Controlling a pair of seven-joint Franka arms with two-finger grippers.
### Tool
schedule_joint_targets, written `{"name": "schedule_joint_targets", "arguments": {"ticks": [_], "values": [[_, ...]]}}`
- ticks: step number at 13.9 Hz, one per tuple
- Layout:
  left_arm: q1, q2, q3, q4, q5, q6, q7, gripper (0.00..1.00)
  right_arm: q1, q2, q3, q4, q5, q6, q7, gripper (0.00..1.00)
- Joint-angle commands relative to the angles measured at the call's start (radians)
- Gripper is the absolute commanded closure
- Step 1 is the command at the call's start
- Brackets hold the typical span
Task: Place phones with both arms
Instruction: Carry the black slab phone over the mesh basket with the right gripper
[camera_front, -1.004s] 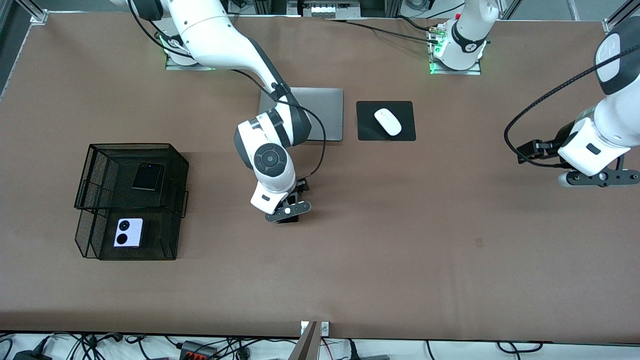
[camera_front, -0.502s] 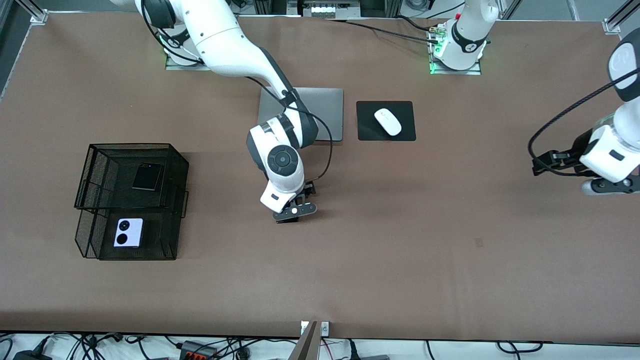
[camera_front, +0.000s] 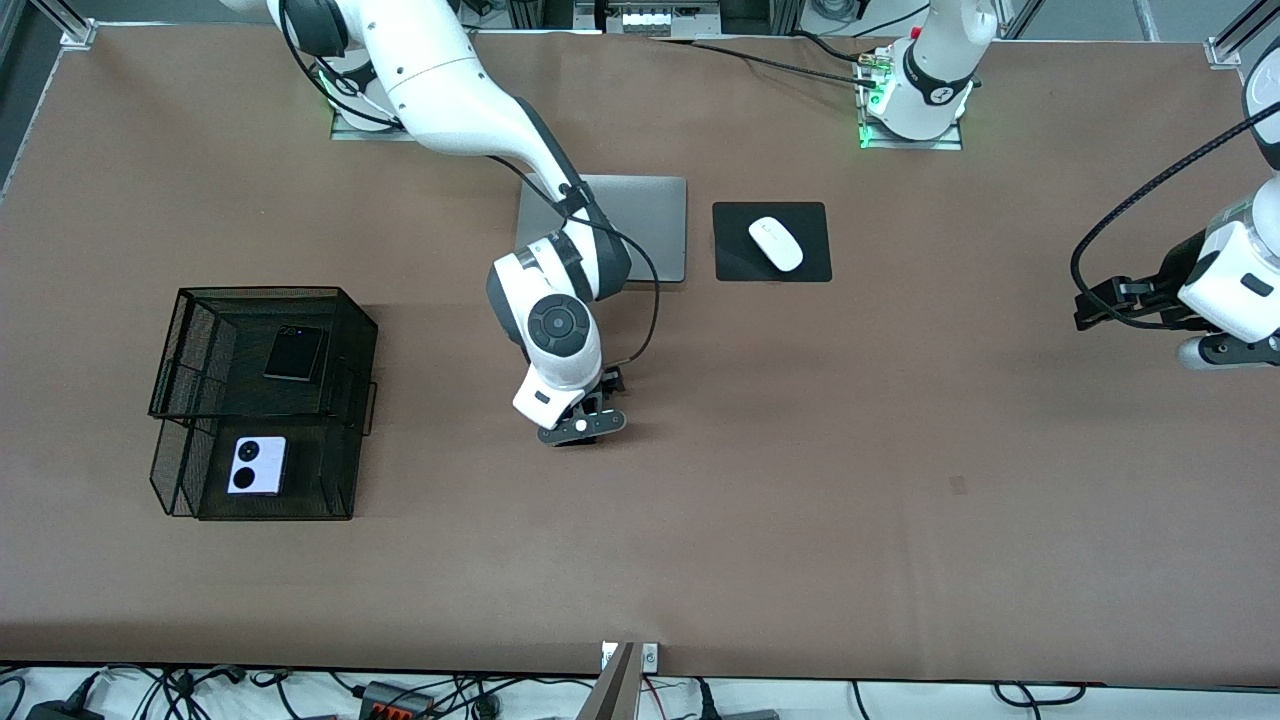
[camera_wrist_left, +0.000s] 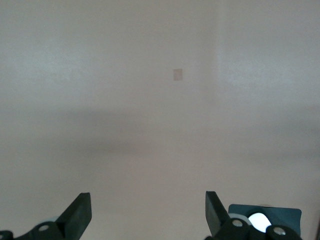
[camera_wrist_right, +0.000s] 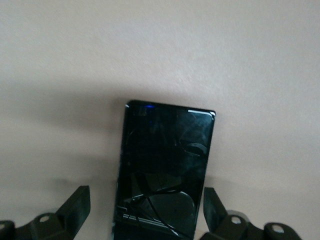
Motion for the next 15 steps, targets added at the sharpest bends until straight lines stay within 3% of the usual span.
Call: {"name": "schedule_joint_targets", "arguments": {"ticks": [1, 10, 15], "values": [[0.011, 0.003, -0.005, 0.011, 0.012, -0.023, 0.01, 0.0, -0.004, -0.011, 0.001, -0.026, 0.021, -0.006, -0.005, 0.0], [0.041, 0.01, -0.002, 0.027, -0.045, -0.034, -0.069, 0.0, -0.01, -0.006, 0.001, -0.043, 0.029, -0.005, 0.0, 0.0], [0.034, 0.033, -0.005, 0.087, -0.045, -0.129, -0.074, 0.0, -0.01, -0.006, 0.002, -0.047, 0.075, -0.002, 0.003, 0.0]]}}
